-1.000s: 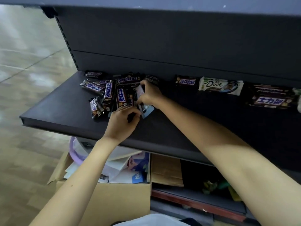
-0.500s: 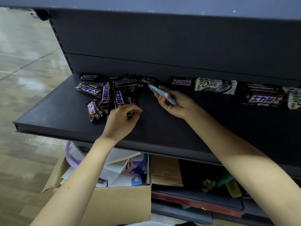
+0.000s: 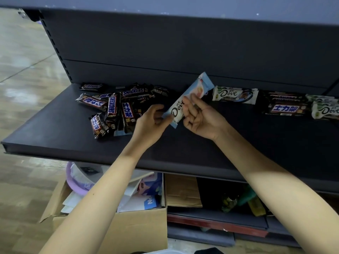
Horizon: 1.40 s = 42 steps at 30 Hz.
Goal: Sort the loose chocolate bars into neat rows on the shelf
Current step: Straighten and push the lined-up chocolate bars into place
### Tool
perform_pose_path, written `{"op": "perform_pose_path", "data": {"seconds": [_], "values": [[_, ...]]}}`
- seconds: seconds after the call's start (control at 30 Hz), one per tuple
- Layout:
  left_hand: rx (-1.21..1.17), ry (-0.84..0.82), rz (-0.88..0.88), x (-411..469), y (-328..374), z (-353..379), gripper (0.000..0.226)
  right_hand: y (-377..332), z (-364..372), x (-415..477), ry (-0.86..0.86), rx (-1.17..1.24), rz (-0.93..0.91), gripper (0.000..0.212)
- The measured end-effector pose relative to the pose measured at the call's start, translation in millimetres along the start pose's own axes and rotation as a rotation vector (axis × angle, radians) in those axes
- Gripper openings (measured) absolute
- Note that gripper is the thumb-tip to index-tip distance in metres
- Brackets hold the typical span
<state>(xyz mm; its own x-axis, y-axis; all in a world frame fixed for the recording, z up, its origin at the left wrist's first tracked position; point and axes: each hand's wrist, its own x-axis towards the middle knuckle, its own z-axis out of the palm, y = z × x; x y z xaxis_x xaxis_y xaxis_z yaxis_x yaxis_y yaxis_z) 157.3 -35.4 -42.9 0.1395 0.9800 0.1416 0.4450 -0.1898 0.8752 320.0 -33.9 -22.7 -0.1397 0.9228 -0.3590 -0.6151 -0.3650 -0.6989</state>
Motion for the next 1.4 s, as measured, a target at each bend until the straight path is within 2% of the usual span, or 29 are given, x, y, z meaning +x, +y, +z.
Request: {"op": "perform_pose_path", "data": {"seconds": [0.07,0.13,0.3,0.37,0.43,0.5,0.57,0.6,0.67,0.7,0.8,0.93,1.13,1.4], "values": [[-0.201,-0.094,-0.098,5,5,12,0.025,2,-1,-4,0.015,-0.052,-0.021,0.017],[-0.243,-0.098,-0.091,7,6,19,0.012,0,-7,-7,0.016,-0.158,-0.040,0.018],[-0.151,-0.014,-0.026,13,2,14,0.017,-16,-39,-19,0.176,-0.334,-0.081,0.018],[-0.033,-0.030,0.043,15,3,10,0.021,-23,-52,-23,0.291,-0.412,-0.135,0.005],[0.112,-0.042,0.106,15,8,10,0.023,-29,-64,-29,0.429,-0.665,-0.264,0.032],[0.176,-0.058,0.139,16,15,15,0.024,-33,-75,-36,0.478,-1.016,-0.529,0.052],[0.182,-0.090,0.161,17,25,24,0.024,-35,-83,-45,0.382,-1.421,-0.837,0.062],[0.179,-0.112,0.173,17,31,31,0.023,-36,-88,-48,0.305,-1.645,-0.928,0.064],[0.179,-0.152,0.208,18,45,46,0.021,-40,-103,-51,0.201,-1.976,-0.986,0.065],[0.171,-0.164,0.224,19,51,55,0.020,-44,-110,-53,0.182,-2.006,-0.973,0.061],[0.098,-0.193,0.227,15,68,85,0.016,-58,-133,-70,0.152,-1.740,-0.896,0.043],[0.030,-0.181,0.192,6,87,134,0.013,-83,-170,-94,0.151,-1.684,-0.885,0.035],[-0.008,-0.184,0.208,-10,135,218,0.010,-136,-236,-137,0.329,-1.570,-0.762,0.027],[0.014,-0.257,0.193,-25,185,314,0.031,-187,-324,-187,0.474,-1.356,-0.658,0.024]]}}
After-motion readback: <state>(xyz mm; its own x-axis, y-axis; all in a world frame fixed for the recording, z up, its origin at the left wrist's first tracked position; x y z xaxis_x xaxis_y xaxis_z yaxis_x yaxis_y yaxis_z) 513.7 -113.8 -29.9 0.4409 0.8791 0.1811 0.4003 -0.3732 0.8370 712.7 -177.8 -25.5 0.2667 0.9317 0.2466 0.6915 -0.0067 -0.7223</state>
